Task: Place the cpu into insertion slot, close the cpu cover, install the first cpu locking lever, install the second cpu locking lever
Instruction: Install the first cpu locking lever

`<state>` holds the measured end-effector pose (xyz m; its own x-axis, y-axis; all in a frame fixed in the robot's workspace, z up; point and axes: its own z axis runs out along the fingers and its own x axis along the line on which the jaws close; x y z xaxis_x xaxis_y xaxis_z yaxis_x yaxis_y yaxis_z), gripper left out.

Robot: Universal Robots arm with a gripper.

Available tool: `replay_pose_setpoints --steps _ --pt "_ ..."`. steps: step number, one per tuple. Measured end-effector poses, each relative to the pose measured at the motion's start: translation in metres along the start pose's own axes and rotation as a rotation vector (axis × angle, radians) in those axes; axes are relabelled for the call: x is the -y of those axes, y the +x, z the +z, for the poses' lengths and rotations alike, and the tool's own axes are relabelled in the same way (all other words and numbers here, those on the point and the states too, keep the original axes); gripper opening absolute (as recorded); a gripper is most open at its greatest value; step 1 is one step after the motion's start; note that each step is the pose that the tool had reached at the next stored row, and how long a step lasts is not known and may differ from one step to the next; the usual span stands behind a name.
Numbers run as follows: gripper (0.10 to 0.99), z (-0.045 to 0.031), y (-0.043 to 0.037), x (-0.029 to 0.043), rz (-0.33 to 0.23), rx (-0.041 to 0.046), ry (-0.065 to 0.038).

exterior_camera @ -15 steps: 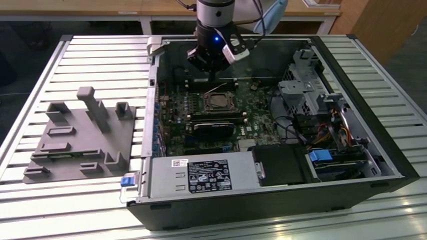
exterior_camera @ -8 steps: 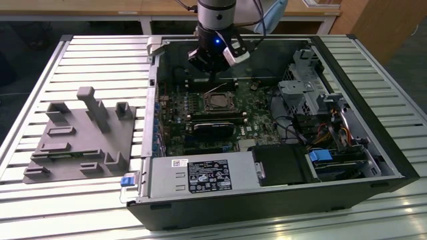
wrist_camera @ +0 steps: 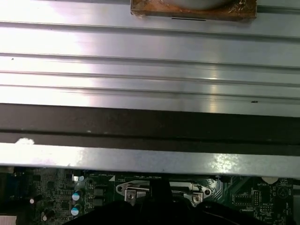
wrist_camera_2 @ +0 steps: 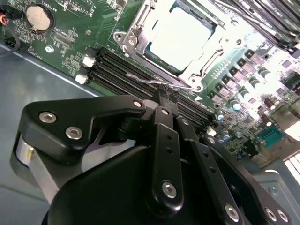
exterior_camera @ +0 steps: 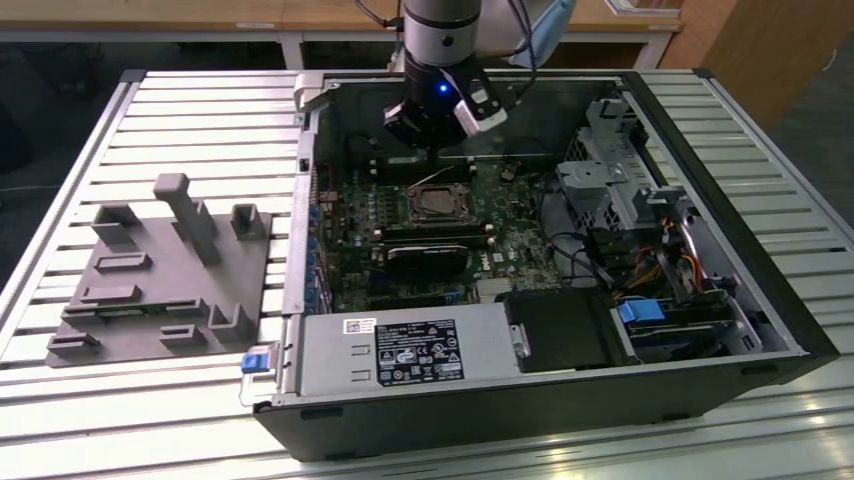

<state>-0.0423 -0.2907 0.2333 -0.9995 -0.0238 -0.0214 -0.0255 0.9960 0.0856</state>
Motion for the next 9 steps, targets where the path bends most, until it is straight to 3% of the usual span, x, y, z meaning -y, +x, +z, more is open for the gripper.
replay_pose_setpoints --steps 9 --pt "0.118 0.0065 -0.0065 0.0002 0.0 -0.0001 0.0"
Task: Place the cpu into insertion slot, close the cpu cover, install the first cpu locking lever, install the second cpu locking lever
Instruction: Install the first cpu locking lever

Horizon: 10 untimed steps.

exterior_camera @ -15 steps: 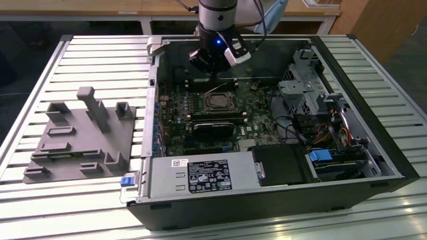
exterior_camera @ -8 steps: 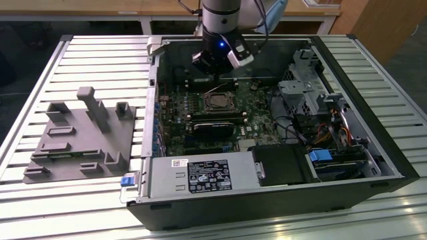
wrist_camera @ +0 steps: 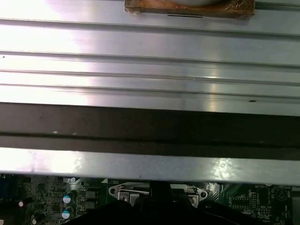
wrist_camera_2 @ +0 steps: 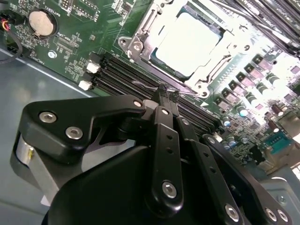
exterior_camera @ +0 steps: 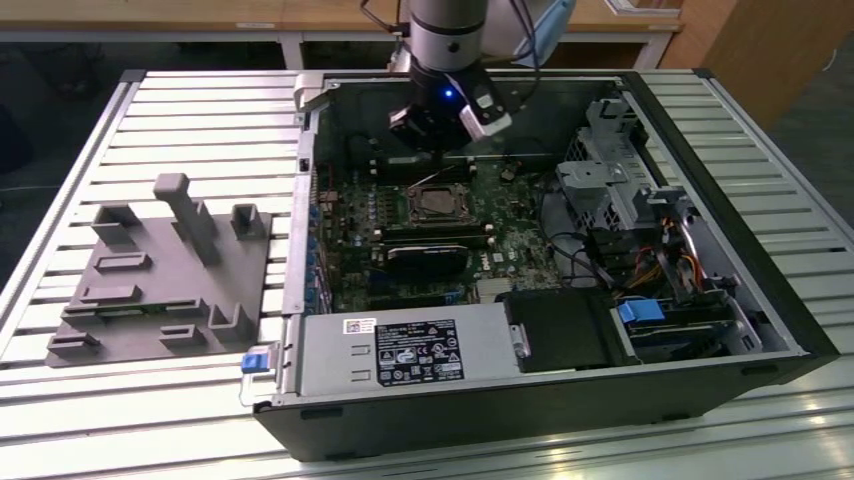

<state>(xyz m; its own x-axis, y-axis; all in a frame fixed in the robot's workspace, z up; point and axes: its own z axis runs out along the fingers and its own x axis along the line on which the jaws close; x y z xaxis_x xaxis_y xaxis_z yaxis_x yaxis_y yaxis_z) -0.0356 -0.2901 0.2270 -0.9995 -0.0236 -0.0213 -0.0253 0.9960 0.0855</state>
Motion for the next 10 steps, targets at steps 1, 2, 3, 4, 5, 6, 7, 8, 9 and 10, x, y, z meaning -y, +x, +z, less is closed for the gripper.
replay_pose_setpoints --steps 1,2,3,4,5,6,7,8,9,10 --pt "0.118 0.0004 -0.0011 -0.0003 0.001 0.0001 0.0" --pt "0.118 0.0009 -0.0019 -0.0006 0.001 0.0001 0.0" --pt "0.118 0.0013 -0.0026 -0.0009 0.002 0.0002 0.0" --pt "0.118 0.0019 -0.0033 -0.0011 0.002 0.0003 0.0" --pt "0.118 0.0024 -0.0039 -0.0014 0.002 0.0003 0.0" --pt "0.118 0.003 -0.0047 -0.0016 0.002 0.0003 0.0" --pt "0.118 0.0037 -0.0055 -0.0019 0.002 0.0002 0.0" --pt "0.118 0.0044 -0.0061 -0.0022 0.002 0.0003 0.0" --pt "0.118 0.0051 -0.0068 -0.0026 0.002 0.0002 0.0" --pt "0.118 0.0058 -0.0075 -0.0028 0.002 0.0002 0.0"
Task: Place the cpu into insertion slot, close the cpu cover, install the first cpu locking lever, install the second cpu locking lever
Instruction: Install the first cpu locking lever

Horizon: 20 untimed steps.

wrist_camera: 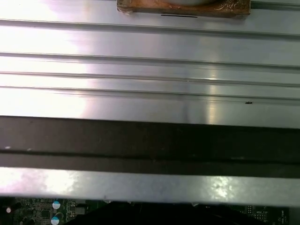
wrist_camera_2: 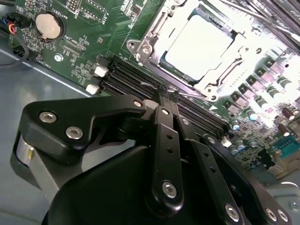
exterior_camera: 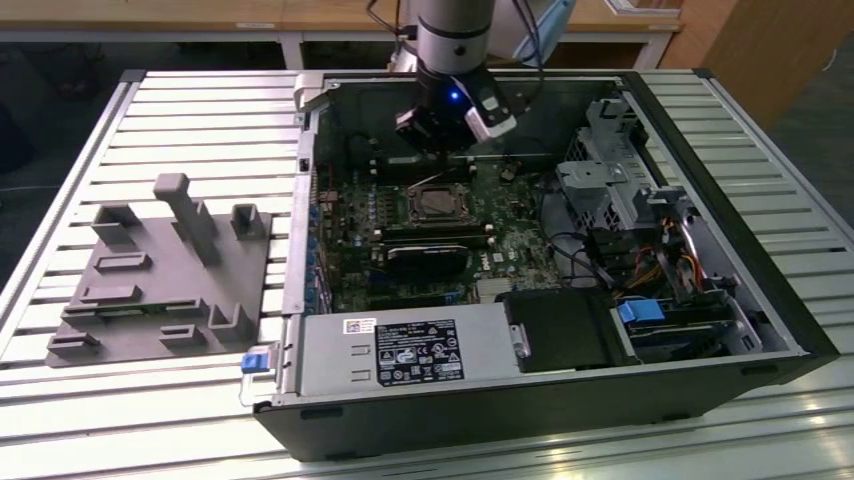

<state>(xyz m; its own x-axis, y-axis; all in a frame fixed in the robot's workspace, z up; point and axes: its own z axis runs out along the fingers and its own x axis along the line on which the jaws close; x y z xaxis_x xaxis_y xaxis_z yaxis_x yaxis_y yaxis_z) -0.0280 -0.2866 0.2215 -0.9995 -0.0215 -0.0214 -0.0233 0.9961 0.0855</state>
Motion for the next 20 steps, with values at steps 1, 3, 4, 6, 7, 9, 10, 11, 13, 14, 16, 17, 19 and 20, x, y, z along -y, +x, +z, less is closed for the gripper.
replay_pose_setpoints --steps 1,3,4,6,7,9,10,11,13,14,16,17,19,20 --pt "0.118 0.0008 -0.0007 -0.0001 0.0 0.0 0.0" --pt "0.118 0.002 -0.0022 0.0 0.0 0.0001 0.0" --pt "0.118 0.0026 -0.003 0.0001 0.001 0.0001 0.0" --pt "0.118 0.0039 -0.0047 0.0003 0.002 0.0002 0.0" --pt "0.118 0.0046 -0.0055 0.0003 0.003 0.0003 0.0" --pt "0.118 0.0061 -0.0061 0.0005 0.007 0.0007 0.0" --pt "0.118 0.0068 -0.0064 0.0006 0.01 0.001 0.0" --pt "0.118 0.0075 -0.0067 0.0007 0.013 0.0012 0.0" --pt "0.118 0.0091 -0.0069 0.0008 0.015 0.0012 0.0" --pt "0.118 0.0099 -0.007 0.0009 0.015 0.0013 0.0" --pt "0.118 0.0116 -0.0071 0.001 0.015 0.0013 0.0" --pt "0.118 0.0122 -0.0071 0.0011 0.015 0.0013 0.0" --pt "0.118 0.0132 -0.0072 0.0012 0.015 0.0013 0.0" --pt "0.118 0.0138 -0.0074 0.0012 0.015 0.0013 0.0"
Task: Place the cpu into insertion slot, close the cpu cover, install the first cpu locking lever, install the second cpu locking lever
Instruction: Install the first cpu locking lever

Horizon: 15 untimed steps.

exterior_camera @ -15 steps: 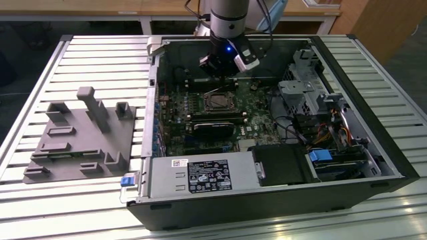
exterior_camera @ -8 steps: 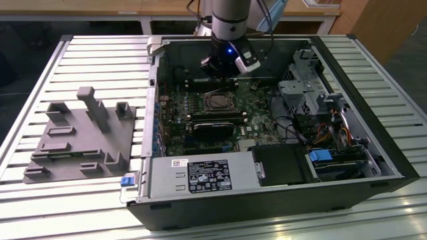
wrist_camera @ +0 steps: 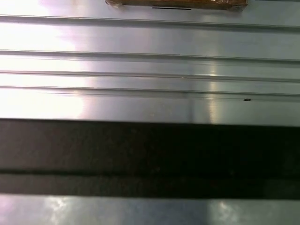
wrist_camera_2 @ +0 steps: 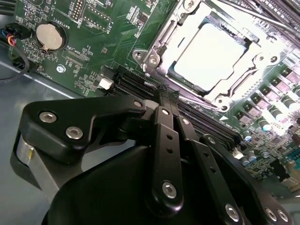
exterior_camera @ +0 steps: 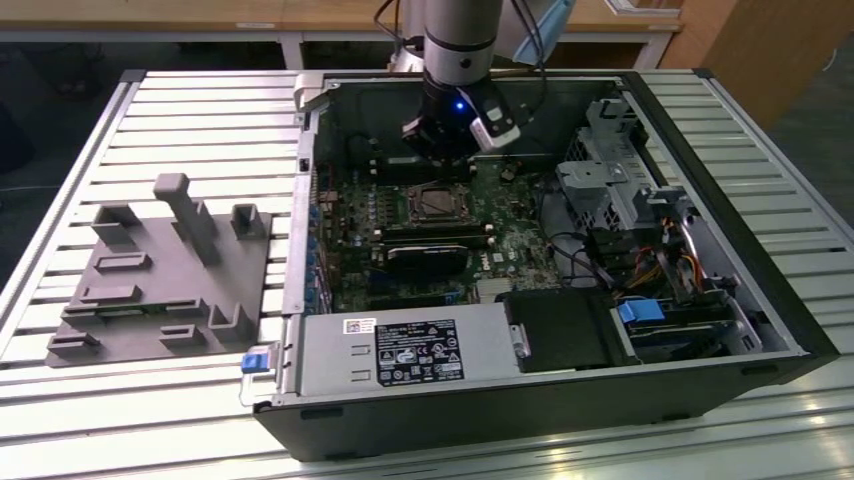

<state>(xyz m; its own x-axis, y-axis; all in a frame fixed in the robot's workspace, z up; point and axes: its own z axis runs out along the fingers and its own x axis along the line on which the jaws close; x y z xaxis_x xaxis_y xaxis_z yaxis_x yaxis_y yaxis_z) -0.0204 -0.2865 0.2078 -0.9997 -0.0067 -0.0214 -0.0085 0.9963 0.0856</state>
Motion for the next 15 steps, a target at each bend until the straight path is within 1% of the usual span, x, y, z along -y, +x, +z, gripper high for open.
replay_pose_setpoints --steps 2,7,11,15 --pt "0.118 0.0012 -0.0004 0.0001 0.0 0.0 0.0" --pt "0.118 0.0014 -0.0007 0.0001 0.0 0.0001 0.0" --pt "0.118 -0.0004 -0.0008 0.0 0.0 0.0 0.0" --pt "0.118 -0.0004 -0.0008 0.0 0.0 0.0 0.0"
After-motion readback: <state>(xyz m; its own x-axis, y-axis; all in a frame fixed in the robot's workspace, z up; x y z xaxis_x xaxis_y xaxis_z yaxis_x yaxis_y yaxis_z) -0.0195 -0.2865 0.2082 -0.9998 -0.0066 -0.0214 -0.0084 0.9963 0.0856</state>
